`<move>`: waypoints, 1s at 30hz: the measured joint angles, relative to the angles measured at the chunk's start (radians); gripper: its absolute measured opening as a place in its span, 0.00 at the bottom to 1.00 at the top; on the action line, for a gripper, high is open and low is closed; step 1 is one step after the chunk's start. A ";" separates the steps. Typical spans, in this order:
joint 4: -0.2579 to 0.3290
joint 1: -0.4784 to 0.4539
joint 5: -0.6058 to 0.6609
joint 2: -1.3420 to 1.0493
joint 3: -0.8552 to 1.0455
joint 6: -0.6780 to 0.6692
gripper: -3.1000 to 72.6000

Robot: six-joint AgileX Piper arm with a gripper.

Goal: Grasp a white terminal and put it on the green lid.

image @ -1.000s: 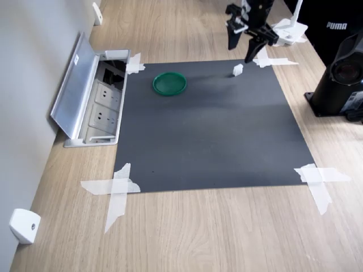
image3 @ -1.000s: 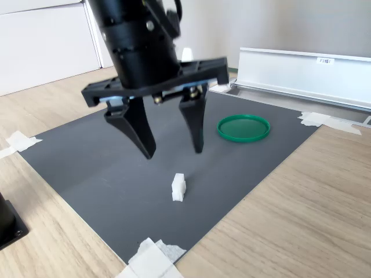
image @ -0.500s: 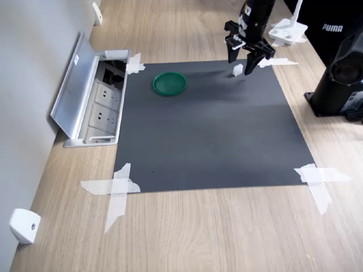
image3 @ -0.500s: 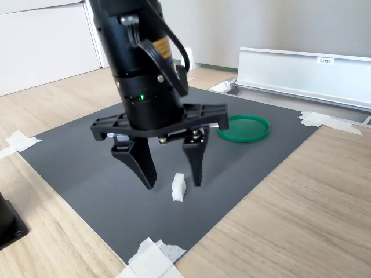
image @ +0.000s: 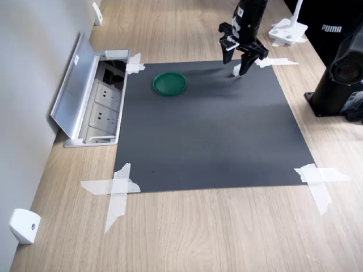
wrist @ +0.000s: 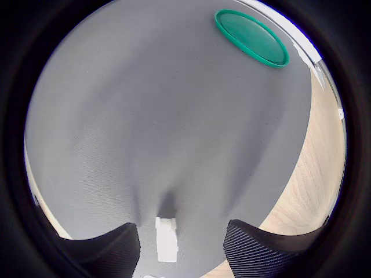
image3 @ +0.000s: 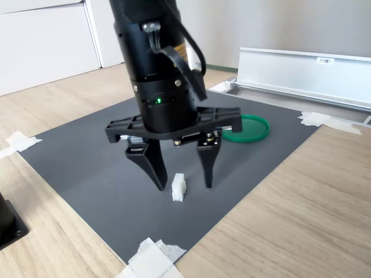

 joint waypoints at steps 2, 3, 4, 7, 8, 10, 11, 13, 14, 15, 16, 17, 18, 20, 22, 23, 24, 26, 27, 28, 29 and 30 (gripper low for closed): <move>0.010 0.000 0.014 0.004 0.000 -0.009 0.83; 0.013 0.000 0.016 0.009 0.000 -0.009 0.83; 0.015 0.000 0.016 0.013 0.000 -0.009 0.83; 0.018 0.000 0.017 0.025 0.000 -0.009 0.82; 0.018 0.000 0.016 0.029 0.000 -0.009 0.82; 0.018 0.000 0.015 0.034 0.000 -0.008 0.82; 0.017 0.000 0.015 0.036 0.000 -0.006 0.81; 0.015 0.000 0.011 0.038 0.000 -0.005 0.78; 0.014 0.000 0.007 0.038 0.000 -0.004 0.77; 0.014 0.000 0.006 0.039 0.000 -0.004 0.75; 0.014 0.000 0.006 0.039 0.000 -0.003 0.73; 0.012 0.000 0.006 0.039 0.000 -0.001 0.70; 0.011 0.000 0.004 0.039 0.000 -0.001 0.67; 0.011 0.000 0.004 0.039 0.000 0.000 0.59; 0.011 0.000 0.004 0.040 0.000 0.004 0.49; 0.011 0.000 0.004 0.040 0.000 0.008 0.44; 0.011 0.000 0.004 0.040 0.000 0.011 0.38; 0.011 0.000 0.007 0.040 0.000 0.015 0.27; 0.011 0.000 0.008 0.040 0.000 0.017 0.21; 0.011 0.000 0.009 0.040 0.000 0.018 0.17; 0.011 0.000 0.010 0.040 0.000 0.018 0.15; 0.011 0.000 0.010 0.040 0.000 0.018 0.15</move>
